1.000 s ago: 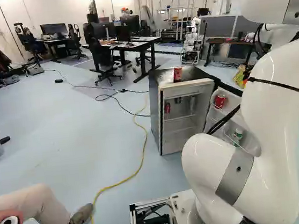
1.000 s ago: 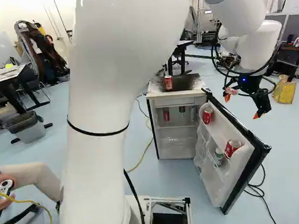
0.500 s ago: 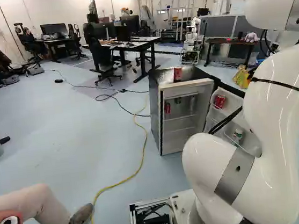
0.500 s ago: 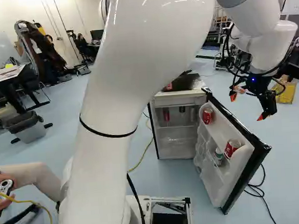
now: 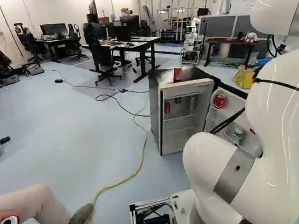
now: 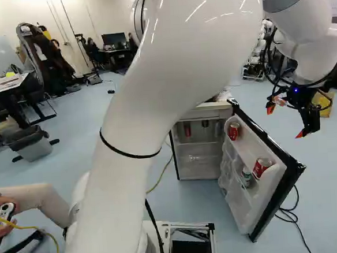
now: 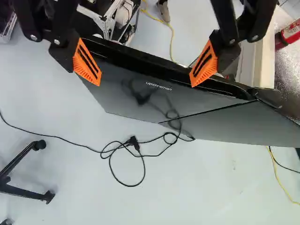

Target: Grab a drink from the fridge

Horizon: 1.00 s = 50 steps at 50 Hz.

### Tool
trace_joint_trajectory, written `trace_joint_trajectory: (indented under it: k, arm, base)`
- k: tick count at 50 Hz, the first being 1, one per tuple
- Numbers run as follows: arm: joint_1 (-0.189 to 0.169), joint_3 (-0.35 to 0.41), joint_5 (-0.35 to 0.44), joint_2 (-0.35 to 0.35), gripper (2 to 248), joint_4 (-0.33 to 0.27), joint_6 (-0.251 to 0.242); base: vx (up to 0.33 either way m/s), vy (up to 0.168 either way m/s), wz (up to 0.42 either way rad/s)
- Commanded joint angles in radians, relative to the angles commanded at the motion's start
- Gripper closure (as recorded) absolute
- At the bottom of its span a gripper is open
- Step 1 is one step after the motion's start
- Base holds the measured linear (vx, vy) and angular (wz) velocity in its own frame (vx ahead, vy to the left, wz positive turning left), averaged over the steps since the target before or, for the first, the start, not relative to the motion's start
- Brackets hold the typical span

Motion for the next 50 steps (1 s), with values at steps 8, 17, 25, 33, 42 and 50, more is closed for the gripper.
trace_joint_trajectory:
  k: [8,17,25,33,42,50]
  arm:
    - [-0.001,-0.003,0.000,-0.007,3,0.000,0.000]
    - [-0.001,-0.008,0.000,-0.027,3,0.000,0.000]
    - [-0.001,-0.012,0.000,-0.048,3,0.000,0.000]
    - [-0.001,-0.018,0.000,-0.069,3,0.000,0.000]
    - [-0.001,-0.025,0.000,-0.094,3,0.000,0.000]
    - [-0.001,-0.032,0.000,-0.115,3,0.000,0.000]
  base:
    - [0.000,0.000,0.000]
    - [0.000,0.000,0.000]
    - [0.000,0.000,0.000]
    - [0.000,0.000,0.000]
    - [0.000,0.000,0.000]
    - [0.000,0.000,0.000]
